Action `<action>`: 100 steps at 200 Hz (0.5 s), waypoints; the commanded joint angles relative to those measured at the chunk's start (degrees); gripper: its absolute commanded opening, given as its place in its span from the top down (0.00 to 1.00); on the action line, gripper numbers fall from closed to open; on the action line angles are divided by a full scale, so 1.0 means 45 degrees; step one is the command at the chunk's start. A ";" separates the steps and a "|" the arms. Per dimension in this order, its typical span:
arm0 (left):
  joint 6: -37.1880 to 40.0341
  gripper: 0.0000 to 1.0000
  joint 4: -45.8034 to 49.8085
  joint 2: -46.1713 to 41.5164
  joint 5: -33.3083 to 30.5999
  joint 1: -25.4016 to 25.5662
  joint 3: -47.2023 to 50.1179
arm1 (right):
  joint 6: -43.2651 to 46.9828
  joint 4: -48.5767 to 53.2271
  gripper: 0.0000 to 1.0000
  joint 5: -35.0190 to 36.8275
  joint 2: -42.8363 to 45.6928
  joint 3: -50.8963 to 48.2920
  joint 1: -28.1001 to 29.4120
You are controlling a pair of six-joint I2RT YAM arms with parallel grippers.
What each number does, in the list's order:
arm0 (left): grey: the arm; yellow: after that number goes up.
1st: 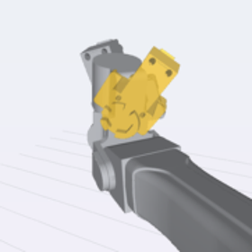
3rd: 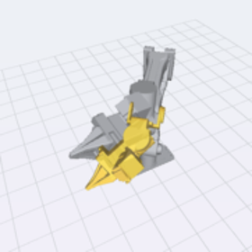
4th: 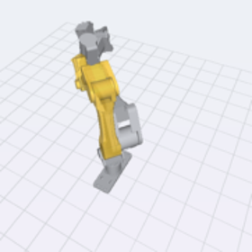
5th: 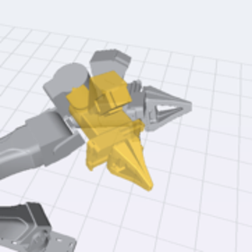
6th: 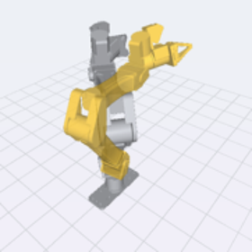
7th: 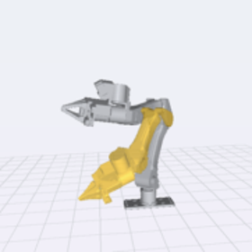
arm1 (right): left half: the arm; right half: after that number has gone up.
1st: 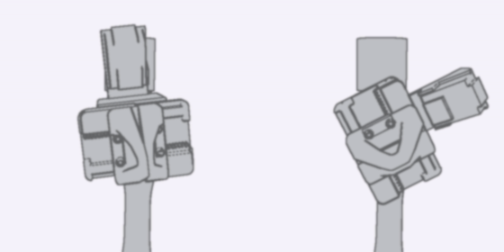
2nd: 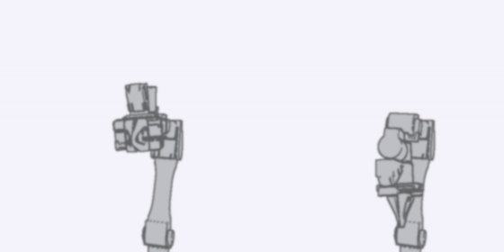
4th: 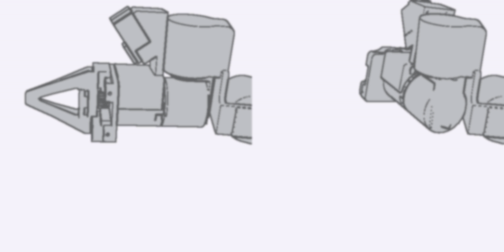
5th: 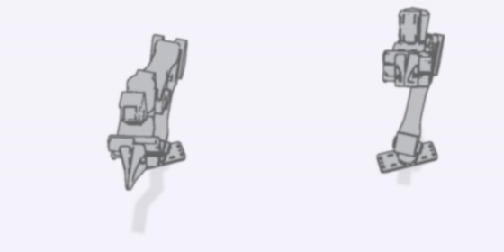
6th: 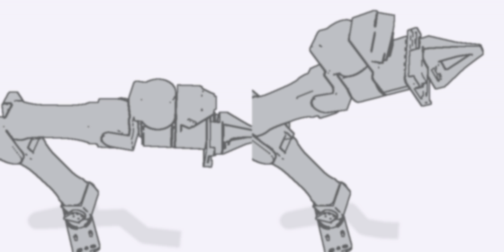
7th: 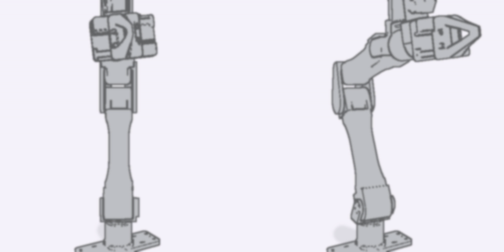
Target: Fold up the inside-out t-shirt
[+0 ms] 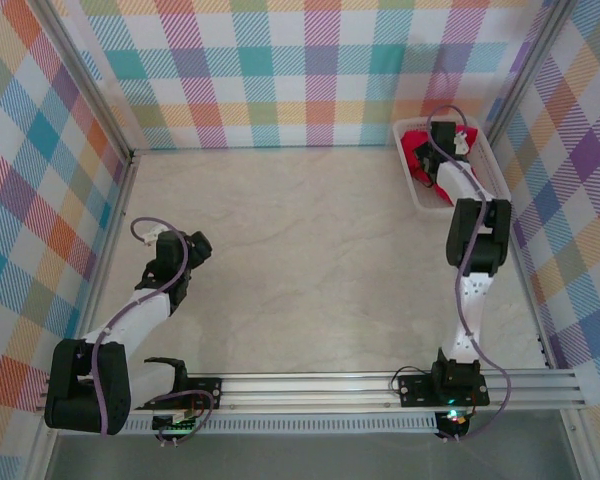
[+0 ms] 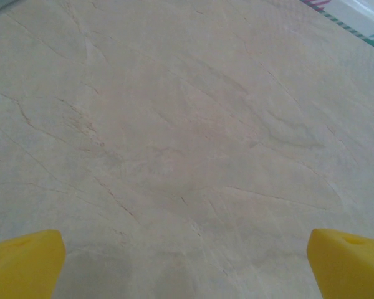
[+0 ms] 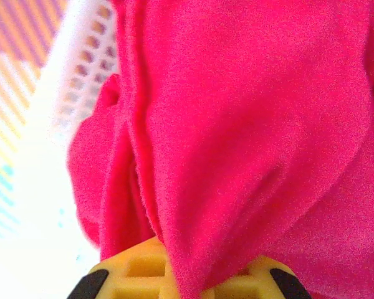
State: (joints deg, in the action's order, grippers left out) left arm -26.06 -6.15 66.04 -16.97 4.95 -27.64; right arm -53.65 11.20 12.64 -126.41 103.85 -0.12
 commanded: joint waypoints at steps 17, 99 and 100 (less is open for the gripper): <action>-0.0360 0.00 -0.0212 -0.0911 -0.0104 -0.0138 0.0302 | 0.1709 -0.1733 1.00 0.1332 0.3632 -0.2456 0.1372; -0.0648 0.00 -0.0644 -0.0237 0.0843 -0.0141 0.0242 | 0.2292 -0.2201 1.00 0.3638 0.7788 -0.5796 0.2744; -0.0651 0.00 -0.0654 -0.0240 0.0842 -0.0132 0.0243 | 0.2312 -0.2179 1.00 0.3656 0.7803 -0.5785 0.2762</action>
State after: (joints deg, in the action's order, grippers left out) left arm -27.88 -7.75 64.49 -14.55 4.95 -25.96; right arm -45.52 3.44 25.19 -94.32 78.72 11.09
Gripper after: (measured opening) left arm 0.998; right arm 0.081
